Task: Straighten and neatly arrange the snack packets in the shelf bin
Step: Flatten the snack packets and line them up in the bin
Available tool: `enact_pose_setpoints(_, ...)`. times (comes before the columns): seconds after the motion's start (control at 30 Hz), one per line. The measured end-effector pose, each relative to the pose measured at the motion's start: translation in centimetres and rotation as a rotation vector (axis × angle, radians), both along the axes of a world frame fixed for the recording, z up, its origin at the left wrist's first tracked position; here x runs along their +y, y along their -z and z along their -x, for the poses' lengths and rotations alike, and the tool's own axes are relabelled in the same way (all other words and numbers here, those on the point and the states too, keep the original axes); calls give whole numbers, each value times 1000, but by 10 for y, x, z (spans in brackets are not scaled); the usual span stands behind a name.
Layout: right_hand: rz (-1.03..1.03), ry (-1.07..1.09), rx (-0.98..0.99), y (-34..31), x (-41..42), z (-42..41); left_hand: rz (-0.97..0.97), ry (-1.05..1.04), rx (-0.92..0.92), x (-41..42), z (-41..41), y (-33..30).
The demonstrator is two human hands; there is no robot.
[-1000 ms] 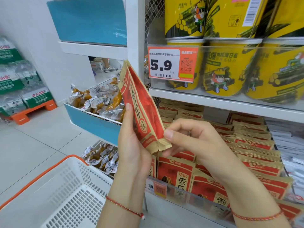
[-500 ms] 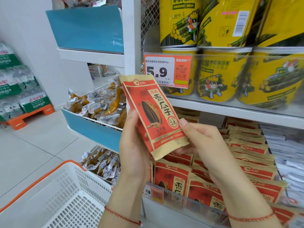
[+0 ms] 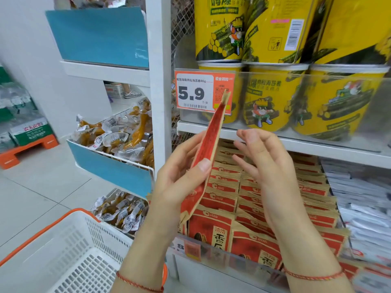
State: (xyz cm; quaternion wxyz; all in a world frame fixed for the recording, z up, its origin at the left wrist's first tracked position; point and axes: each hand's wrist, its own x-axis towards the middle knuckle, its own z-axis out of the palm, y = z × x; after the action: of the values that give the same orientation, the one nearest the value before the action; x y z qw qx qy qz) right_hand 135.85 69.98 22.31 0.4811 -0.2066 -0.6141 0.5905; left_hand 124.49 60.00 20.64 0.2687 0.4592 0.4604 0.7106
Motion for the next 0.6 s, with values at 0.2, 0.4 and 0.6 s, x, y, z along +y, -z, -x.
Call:
enact_pose_setpoints(0.2, 73, -93, 57, 0, -2, 1, 57, 23, 200, 4, -7, 2)
enact_pose_setpoints(0.4, 114, -137, 104, 0, -1, 1, 112, -7, 127, 6, -8, 4)
enact_pose_setpoints(0.6, 139, -168, 124, -1, -2, 1, 137, -11, 65, 7, -7, 6)
